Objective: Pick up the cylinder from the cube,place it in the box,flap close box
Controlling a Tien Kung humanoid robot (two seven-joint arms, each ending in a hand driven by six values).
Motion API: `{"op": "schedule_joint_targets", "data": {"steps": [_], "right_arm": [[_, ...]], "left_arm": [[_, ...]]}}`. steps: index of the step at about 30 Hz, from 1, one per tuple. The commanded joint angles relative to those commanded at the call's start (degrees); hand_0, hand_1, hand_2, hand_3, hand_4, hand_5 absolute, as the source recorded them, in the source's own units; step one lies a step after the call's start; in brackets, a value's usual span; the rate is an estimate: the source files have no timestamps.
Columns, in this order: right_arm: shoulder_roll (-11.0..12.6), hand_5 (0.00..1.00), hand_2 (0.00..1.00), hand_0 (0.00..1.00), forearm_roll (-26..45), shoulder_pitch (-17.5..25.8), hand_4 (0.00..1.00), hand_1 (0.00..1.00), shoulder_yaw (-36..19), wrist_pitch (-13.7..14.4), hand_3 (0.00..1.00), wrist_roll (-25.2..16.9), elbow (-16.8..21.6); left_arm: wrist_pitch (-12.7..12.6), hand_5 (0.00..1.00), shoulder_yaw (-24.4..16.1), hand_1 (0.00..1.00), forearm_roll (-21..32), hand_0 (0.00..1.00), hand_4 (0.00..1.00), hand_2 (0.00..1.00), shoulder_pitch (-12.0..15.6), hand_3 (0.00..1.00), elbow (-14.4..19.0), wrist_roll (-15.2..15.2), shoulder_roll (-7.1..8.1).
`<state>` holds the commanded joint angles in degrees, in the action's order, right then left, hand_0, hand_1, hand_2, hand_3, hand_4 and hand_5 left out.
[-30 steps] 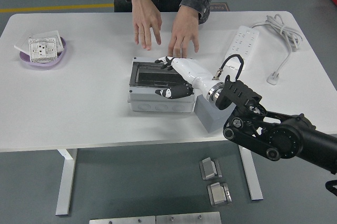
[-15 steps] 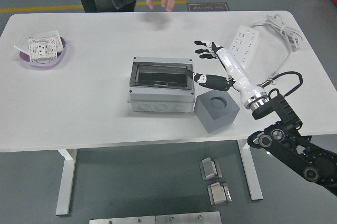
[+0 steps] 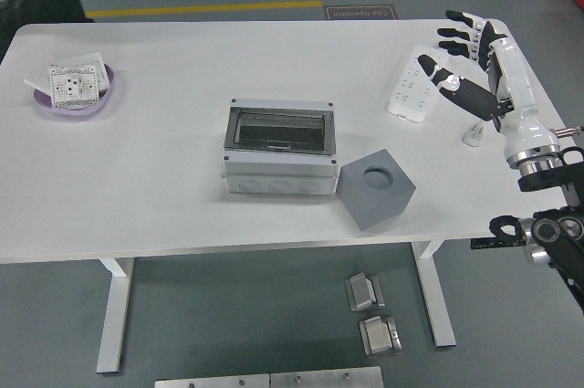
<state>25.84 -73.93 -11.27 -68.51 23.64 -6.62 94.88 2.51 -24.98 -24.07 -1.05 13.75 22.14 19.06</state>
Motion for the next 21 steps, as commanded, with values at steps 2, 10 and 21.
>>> {"op": "schedule_joint_targets", "data": {"steps": [2,10,21], "right_arm": [[-0.05,0.423,0.710,0.732,2.02,0.06,0.866,0.679,-0.44,-0.15,0.802,-1.01,-0.35],[-0.42,0.513,0.717,0.752,-3.30,-0.70,0.866,0.687,-1.96,0.89,0.799,3.03,-0.62],[-1.52,0.614,0.716,0.754,-6.06,-1.23,0.857,0.695,-2.07,0.30,0.797,2.24,-2.00]], "left_arm": [[0.00,0.579,-0.09,0.780,-0.20,0.775,0.739,0.753,-0.05,0.865,0.01,0.01,0.07],[0.10,0.579,-0.16,0.780,-0.63,0.775,0.740,0.753,-0.31,0.866,0.09,0.15,0.30],[0.10,0.582,0.26,0.780,-0.13,0.775,0.741,0.754,-0.12,0.867,0.04,0.25,-0.19]]}}
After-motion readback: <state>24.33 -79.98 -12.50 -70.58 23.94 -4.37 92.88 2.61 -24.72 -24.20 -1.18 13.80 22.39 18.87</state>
